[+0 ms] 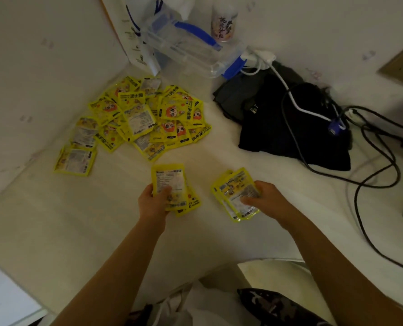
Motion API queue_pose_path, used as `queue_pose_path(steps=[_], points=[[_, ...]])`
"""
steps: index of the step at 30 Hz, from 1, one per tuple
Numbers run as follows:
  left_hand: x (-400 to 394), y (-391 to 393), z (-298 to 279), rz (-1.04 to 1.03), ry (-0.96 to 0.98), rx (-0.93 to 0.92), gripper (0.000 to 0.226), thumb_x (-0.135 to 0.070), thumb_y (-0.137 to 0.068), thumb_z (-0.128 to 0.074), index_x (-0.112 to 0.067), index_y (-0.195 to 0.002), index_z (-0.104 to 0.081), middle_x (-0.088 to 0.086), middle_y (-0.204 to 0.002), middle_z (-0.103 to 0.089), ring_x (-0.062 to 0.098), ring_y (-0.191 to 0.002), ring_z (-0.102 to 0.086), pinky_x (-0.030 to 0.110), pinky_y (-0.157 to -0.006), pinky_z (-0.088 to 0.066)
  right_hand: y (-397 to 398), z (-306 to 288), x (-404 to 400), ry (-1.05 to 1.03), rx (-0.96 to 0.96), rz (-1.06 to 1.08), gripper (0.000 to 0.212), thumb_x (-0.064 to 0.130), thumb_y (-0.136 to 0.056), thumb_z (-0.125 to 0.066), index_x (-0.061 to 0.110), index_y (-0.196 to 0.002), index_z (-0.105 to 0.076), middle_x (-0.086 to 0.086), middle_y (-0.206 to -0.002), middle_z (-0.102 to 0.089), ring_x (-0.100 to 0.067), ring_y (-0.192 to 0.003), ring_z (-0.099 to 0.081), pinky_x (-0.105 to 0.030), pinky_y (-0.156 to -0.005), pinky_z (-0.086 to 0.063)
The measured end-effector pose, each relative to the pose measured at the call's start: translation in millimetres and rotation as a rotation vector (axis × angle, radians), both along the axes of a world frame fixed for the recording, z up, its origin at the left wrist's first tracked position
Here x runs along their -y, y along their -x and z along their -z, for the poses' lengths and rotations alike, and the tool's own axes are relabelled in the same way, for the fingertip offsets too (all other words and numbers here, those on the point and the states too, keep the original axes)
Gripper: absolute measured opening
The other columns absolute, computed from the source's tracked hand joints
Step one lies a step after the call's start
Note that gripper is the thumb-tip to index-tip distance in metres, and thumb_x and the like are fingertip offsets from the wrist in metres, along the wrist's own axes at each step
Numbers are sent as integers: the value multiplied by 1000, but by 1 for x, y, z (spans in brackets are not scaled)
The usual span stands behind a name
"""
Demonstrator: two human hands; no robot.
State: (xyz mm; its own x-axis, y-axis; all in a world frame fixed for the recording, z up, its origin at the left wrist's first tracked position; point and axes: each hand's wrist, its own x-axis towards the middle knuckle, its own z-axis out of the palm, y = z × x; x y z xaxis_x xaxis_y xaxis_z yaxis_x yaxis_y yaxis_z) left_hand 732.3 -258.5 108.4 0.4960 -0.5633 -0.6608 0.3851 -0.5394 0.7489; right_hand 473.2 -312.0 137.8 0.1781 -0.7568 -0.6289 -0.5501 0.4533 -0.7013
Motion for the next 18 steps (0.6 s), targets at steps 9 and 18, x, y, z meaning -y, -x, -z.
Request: queue_pose_path(steps=[9,18], points=[[-51,-26,0,150,18,-120,17,-4,-90,-61,-7,-106,-64,13,-90,-67,31,-81,-63,47,-79,-54,-24,6,-91,-42,130,469,16,5,-83,-67,9,-99,-67,-15,-100,-71,-30,-89,-69,-44,-81,-57],[-102,-45,-4,427,-1,-163,19,-7,-89,-62,-9,-107,-67,15,-92,-69,31,-83,-65,49,-80,-54,-66,6,-207,-41,223,818,17,5,-85,-65,6,-102,-64,-12,-94,-70,-23,-80,-68,-32,-68,-54]])
